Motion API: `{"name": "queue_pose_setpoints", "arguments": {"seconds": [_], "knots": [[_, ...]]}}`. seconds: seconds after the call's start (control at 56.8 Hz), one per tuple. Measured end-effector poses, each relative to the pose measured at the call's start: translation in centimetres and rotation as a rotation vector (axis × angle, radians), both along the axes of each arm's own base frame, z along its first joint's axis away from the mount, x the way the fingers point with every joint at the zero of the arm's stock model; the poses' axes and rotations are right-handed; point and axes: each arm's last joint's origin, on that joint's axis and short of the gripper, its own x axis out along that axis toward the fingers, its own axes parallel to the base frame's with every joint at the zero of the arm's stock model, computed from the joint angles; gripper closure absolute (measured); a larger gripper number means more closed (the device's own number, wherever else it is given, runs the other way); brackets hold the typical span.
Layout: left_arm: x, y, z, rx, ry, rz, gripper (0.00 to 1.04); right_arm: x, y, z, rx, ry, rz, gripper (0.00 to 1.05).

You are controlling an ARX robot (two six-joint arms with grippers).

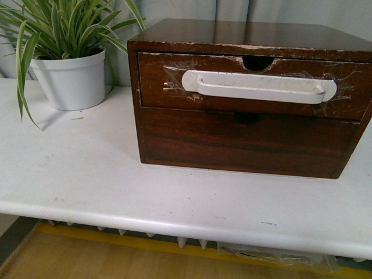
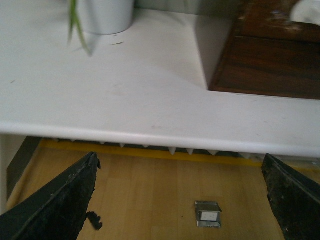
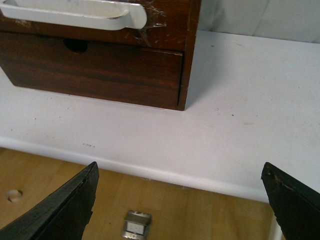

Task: Open drawer

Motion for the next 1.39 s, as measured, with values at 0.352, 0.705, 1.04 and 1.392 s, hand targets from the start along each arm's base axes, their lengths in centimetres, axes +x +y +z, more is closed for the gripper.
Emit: {"name": "queue_pose_setpoints", "arguments": {"seconds": [0.352, 0.705, 1.04, 1.392], "knots": [[7.3, -4.4, 2.5, 0.367, 0.082, -0.556, 0.06, 6.7, 0.8, 4.2, -0.306, 0.148, 0.266, 0.09], [15.5, -10.7, 5.7, 0.573, 0.014, -0.859, 0.06, 12.8, 2.2, 7.4, -0.426, 0.202, 0.472, 0.09], [20.3, -14.5, 6.7, 0.631, -0.02, -0.965, 0.06, 14.9, 2.9, 7.6, -0.475, 0.26, 0.618, 0.09], [22.8, -17.2, 5.8, 0.677, -0.003, -1.02, 0.06, 14.9, 1.8, 7.4, -0.451, 0.265, 0.647, 0.09]]}}
